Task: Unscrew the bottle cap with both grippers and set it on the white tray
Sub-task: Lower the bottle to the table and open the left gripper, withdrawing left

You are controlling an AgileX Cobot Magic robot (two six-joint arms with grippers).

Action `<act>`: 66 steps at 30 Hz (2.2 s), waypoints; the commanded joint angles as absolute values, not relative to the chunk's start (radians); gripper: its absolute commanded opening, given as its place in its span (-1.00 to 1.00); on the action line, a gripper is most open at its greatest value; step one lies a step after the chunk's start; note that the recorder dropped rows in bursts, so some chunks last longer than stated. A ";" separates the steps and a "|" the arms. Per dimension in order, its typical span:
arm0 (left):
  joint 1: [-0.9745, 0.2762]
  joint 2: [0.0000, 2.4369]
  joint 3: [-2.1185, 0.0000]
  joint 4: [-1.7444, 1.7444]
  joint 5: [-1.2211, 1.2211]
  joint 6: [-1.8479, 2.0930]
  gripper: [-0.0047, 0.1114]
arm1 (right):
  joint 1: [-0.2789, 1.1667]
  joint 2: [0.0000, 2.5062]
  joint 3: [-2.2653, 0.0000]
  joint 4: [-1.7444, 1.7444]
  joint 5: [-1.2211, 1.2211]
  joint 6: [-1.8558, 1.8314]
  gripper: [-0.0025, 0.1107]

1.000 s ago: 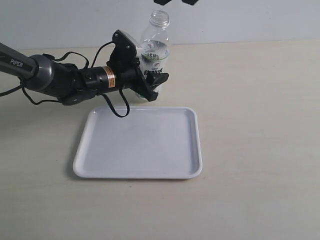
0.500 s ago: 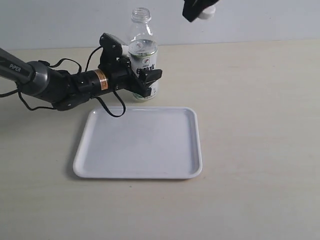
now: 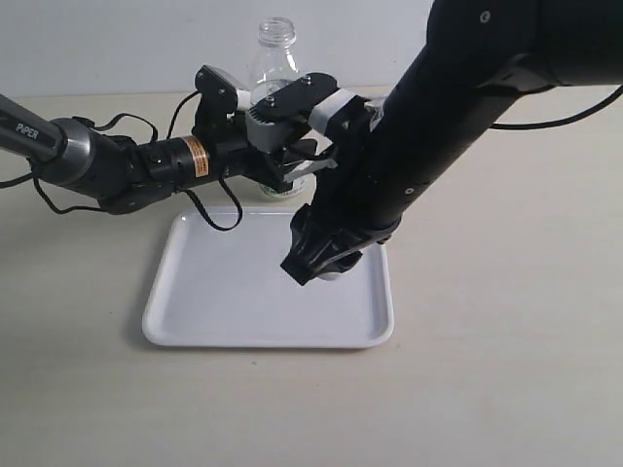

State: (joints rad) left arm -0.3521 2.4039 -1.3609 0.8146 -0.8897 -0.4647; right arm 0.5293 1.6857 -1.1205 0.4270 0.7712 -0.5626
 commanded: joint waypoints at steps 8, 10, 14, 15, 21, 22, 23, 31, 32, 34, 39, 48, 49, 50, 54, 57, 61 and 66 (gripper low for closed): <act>-0.352 2.397 -1.361 0.795 -0.906 -0.501 -0.92 | 0.535 1.724 -1.109 0.434 0.648 -0.574 -0.96; -0.352 2.397 -1.361 0.795 -0.906 -0.501 -0.90 | 0.535 1.724 -1.109 0.434 0.648 -0.574 -0.96; -0.352 2.397 -1.361 0.795 -0.915 -0.501 -0.68 | 0.535 1.725 -1.109 0.425 0.648 -0.574 -0.96; -0.352 2.397 -1.361 0.797 -0.915 -0.501 -0.55 | 0.535 1.725 -1.109 0.425 0.648 -0.574 -0.96; -0.349 2.397 -1.361 0.797 -0.915 -0.501 0.01 | 0.535 1.725 -1.109 0.423 0.651 -0.574 -0.96; -0.348 2.396 -1.361 0.797 -0.915 -0.501 0.07 | 0.535 1.725 -1.109 0.423 0.651 -0.574 -0.96; -0.348 2.396 -1.361 0.797 -0.915 -0.501 0.12 | 0.535 1.725 -1.109 0.423 0.651 -0.574 -0.96; -0.348 2.387 -1.361 0.810 -0.915 -0.491 0.49 | 0.535 1.725 -1.109 0.416 0.651 -0.574 -0.96; -0.348 2.386 -1.361 0.818 -0.915 -0.493 0.53 | 0.535 1.725 -1.109 0.416 0.651 -0.574 -0.96; -0.346 2.380 -1.361 0.843 -0.911 -0.493 0.55 | 0.535 1.725 -1.109 0.416 0.651 -0.574 -0.96; -0.311 2.343 -1.361 0.996 -0.900 -0.585 0.55 | 0.535 1.725 -1.109 0.412 0.650 -0.574 -0.96; -0.223 2.273 -1.361 1.353 -0.904 -0.867 0.55 | 0.535 1.725 -1.109 0.410 0.635 -0.578 -0.96; -0.218 2.264 -1.361 1.410 -0.907 -0.886 0.54 | 0.535 1.725 -1.109 0.409 0.630 -0.578 -0.96; -0.216 2.257 -1.361 1.450 -0.907 -0.901 0.54 | 0.535 1.725 -1.109 0.409 0.630 -0.578 -0.96; -0.202 2.223 -1.361 1.602 -0.903 -1.007 0.42 | 0.535 1.725 -1.109 0.405 0.634 -0.580 -0.96; -0.182 2.203 -1.361 1.688 -0.903 -1.099 0.16 | 0.535 1.725 -1.109 0.400 0.634 -0.580 -0.96; -0.146 2.193 -1.361 1.744 -0.915 -1.209 -0.36 | 0.535 1.725 -1.109 0.381 0.628 -0.580 -0.96; -0.104 2.193 -1.361 1.716 -0.913 -1.243 -0.92 | 0.535 1.725 -1.109 0.363 0.602 -0.578 -0.96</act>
State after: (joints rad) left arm -0.1128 2.2065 -1.3609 1.7346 -0.9033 -1.2299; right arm 0.5332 1.7268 -1.1110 0.3710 0.6240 -0.5690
